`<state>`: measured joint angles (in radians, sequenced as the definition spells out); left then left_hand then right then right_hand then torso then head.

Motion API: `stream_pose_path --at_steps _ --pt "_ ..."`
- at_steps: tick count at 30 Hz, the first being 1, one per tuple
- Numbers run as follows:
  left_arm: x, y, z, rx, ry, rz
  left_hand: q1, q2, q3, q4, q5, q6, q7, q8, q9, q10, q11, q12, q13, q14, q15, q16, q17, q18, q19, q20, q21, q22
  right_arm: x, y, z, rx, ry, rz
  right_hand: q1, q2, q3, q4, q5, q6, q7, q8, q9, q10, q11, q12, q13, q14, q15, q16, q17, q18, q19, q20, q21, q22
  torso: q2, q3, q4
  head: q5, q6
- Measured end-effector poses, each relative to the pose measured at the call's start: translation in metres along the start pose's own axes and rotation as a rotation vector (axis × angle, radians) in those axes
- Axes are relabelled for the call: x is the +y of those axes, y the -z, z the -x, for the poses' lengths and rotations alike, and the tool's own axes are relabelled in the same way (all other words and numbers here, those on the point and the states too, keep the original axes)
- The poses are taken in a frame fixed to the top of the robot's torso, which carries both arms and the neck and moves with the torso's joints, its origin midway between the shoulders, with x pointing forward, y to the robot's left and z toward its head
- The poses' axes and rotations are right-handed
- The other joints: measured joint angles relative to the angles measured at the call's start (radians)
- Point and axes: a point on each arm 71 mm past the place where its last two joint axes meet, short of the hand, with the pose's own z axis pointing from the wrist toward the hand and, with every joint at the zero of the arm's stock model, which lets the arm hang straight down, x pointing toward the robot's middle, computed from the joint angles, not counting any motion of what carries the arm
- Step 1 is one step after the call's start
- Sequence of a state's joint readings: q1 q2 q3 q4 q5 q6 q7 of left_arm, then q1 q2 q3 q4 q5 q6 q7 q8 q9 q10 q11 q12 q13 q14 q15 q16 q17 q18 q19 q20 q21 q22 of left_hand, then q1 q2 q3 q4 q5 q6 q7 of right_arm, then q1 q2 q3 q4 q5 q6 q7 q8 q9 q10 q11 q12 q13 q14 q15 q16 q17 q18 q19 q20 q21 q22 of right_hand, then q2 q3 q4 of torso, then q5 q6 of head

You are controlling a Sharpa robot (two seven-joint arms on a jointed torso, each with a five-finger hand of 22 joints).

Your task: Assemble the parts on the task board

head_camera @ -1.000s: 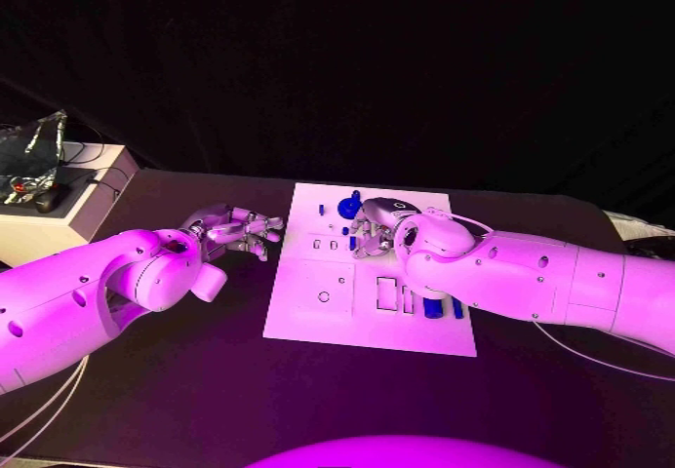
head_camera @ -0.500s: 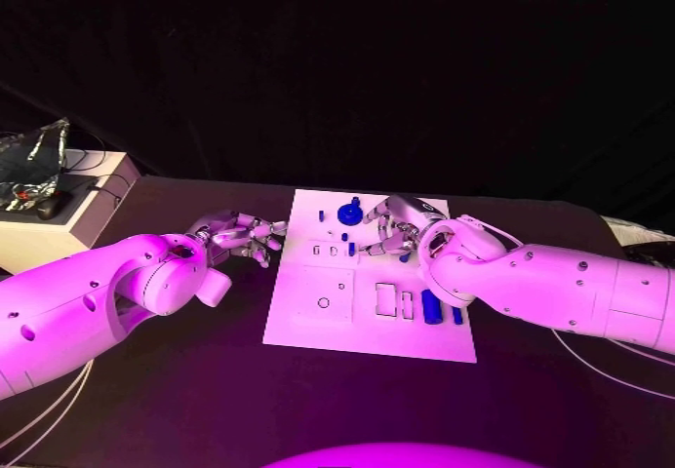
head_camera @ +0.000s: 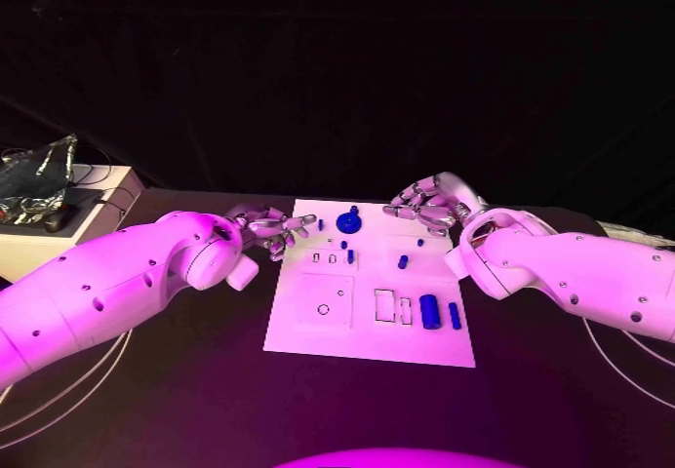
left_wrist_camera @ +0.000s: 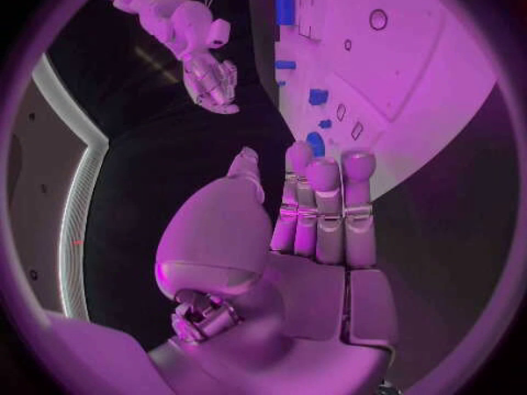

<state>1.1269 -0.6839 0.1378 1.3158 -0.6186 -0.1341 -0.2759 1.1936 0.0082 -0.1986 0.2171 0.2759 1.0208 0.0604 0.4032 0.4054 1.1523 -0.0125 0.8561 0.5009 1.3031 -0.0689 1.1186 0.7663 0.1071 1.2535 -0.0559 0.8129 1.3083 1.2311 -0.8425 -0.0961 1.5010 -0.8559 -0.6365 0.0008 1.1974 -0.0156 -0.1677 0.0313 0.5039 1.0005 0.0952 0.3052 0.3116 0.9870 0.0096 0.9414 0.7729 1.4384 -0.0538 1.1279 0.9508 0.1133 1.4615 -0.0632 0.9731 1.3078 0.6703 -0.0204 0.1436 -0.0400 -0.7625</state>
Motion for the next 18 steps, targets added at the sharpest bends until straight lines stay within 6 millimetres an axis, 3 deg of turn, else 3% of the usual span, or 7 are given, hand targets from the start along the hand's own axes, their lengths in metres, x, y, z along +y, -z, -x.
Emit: stream_pose_path --at_steps 3,6,11,18 --pt "-0.009 -0.012 -0.009 0.033 -0.063 0.049 -0.004 -0.004 -0.005 0.005 0.0 -0.008 0.001 0.003 0.049 -0.002 -0.002 0.003 0.027 0.003 0.003 0.003 0.03 0.0 0.001 -0.001 0.032 0.0 -0.002 -0.001 0.009 -0.016 -0.018 -0.009 -0.009 0.009 -0.007 -0.007 0.032 -0.021 -0.004 0.027 0.075 -0.001 -0.001 0.0 0.016 0.004 -0.004 0.009 0.006 0.0 0.0 0.0 0.008 0.0 -0.005 0.003 -0.0045 0.005 0.0" --pt "-0.015 -0.022 -0.017 0.059 -0.126 0.097 -0.004 -0.004 -0.005 0.005 0.0 -0.013 0.006 -0.015 0.074 -0.002 -0.002 0.003 0.046 0.005 0.005 0.01 0.051 0.0 0.005 0.002 0.052 0.0 -0.003 -0.002 0.013 -0.023 -0.032 -0.016 -0.029 0.002 -0.01 -0.009 0.046 -0.031 -0.004 0.028 0.134 0.001 0.001 0.0 0.035 0.004 -0.004 0.015 0.011 0.0 0.0 0.0 0.015 0.0 -0.007 0.0058 -0.009 0.008 0.0" --pt "-0.028 -0.037 -0.029 0.085 -0.233 0.156 -0.004 -0.004 0.002 -0.002 0.0 -0.013 0.006 -0.023 0.085 -0.002 -0.002 0.003 0.056 0.012 0.005 0.02 0.069 0.0 0.008 0.006 0.072 0.0 -0.003 -0.003 0.017 -0.03 -0.047 -0.023 -0.034 0.007 -0.003 -0.016 0.05 -0.032 -0.004 0.014 0.197 0.001 0.001 -0.009 0.059 0.004 -0.003 0.019 0.012 0.0 0.0 0.0 0.02 0.0 -0.007 0.0095 -0.0131 0.014 0.001" --pt "-0.046 -0.051 -0.04 0.101 -0.361 0.207 -0.006 -0.006 0.038 -0.006 0.007 -0.013 0.006 -0.038 0.106 -0.002 -0.002 0.003 0.07 0.012 0.005 0.02 0.084 0.0 0.008 0.006 0.083 0.0 0.001 -0.007 0.018 -0.033 -0.062 -0.024 -0.038 0.004 -0.005 -0.019 0.056 -0.032 -0.004 -0.002 0.217 0.004 -0.003 -0.011 0.068 0.004 -0.003 0.019 0.012 0.0 0.0 0.0 0.019 0.0 -0.004 0.011 -0.0144 0.015 0.003"
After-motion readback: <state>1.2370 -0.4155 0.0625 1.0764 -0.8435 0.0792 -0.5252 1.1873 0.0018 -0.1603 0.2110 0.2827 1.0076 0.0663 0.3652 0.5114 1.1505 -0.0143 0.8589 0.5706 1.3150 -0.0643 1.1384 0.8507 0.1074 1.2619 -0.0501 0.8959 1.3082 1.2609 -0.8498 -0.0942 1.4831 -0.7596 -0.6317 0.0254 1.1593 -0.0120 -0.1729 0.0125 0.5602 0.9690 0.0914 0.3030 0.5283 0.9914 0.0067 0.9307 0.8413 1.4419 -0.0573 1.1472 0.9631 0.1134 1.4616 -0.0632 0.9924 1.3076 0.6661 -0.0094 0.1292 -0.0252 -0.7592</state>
